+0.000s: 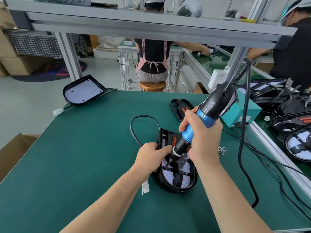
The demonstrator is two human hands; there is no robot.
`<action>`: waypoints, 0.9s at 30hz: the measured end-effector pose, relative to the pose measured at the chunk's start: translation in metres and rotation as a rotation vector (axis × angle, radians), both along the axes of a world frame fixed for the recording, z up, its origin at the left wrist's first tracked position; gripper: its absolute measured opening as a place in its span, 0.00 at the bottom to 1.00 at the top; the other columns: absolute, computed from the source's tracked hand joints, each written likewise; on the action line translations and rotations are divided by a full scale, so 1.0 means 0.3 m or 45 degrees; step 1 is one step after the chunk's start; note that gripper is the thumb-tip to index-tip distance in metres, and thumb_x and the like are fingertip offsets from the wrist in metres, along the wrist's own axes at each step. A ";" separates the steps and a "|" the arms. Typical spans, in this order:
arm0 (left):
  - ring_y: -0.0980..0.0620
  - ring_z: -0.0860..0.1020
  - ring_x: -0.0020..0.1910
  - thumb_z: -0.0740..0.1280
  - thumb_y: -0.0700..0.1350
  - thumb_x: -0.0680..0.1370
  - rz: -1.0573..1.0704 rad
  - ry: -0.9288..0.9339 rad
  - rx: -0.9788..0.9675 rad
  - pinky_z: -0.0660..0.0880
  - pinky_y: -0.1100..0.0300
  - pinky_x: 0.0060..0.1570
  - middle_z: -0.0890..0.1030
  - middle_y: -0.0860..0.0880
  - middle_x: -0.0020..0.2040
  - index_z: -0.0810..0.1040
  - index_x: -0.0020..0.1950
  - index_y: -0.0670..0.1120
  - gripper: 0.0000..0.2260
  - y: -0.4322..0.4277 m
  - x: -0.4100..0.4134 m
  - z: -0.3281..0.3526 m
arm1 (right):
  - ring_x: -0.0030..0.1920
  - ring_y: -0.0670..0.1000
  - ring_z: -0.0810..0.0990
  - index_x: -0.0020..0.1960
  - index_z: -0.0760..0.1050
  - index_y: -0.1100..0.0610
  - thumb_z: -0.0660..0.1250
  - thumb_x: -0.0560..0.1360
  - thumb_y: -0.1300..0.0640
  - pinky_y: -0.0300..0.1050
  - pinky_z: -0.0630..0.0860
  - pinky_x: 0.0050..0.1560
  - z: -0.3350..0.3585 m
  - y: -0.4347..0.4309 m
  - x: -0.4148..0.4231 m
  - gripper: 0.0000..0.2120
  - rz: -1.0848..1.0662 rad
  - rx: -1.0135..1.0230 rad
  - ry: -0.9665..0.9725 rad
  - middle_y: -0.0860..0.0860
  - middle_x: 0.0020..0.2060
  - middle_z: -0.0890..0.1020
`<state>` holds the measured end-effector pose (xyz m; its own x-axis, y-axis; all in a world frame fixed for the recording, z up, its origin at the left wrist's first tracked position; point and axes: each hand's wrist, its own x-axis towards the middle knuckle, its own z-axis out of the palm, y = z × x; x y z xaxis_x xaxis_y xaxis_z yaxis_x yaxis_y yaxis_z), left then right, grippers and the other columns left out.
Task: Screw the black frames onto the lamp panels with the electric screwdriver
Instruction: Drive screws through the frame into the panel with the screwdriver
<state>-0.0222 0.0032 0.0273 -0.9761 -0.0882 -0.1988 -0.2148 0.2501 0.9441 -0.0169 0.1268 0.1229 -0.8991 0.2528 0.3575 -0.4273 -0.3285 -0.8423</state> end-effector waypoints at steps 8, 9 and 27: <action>0.49 0.61 0.29 0.71 0.59 0.64 0.080 0.020 -0.005 0.59 0.56 0.31 0.62 0.55 0.24 0.58 0.29 0.49 0.24 0.014 0.005 -0.003 | 0.25 0.52 0.71 0.33 0.73 0.49 0.68 0.70 0.63 0.41 0.75 0.35 -0.015 -0.009 -0.003 0.11 0.117 0.057 0.035 0.52 0.23 0.73; 0.49 0.61 0.30 0.71 0.60 0.63 0.080 0.022 -0.006 0.59 0.56 0.32 0.62 0.55 0.24 0.57 0.29 0.49 0.24 0.013 0.007 0.000 | 0.25 0.52 0.71 0.35 0.73 0.51 0.67 0.70 0.64 0.42 0.74 0.34 -0.018 -0.002 -0.002 0.11 0.139 0.040 0.028 0.53 0.23 0.72; 0.49 0.61 0.33 0.72 0.54 0.73 0.024 -0.051 -0.012 0.59 0.58 0.33 0.62 0.46 0.34 0.57 0.35 0.48 0.24 0.001 0.030 0.046 | 0.27 0.49 0.71 0.42 0.76 0.55 0.67 0.72 0.62 0.40 0.72 0.31 -0.006 0.146 -0.065 0.04 0.278 -0.401 -0.033 0.51 0.29 0.73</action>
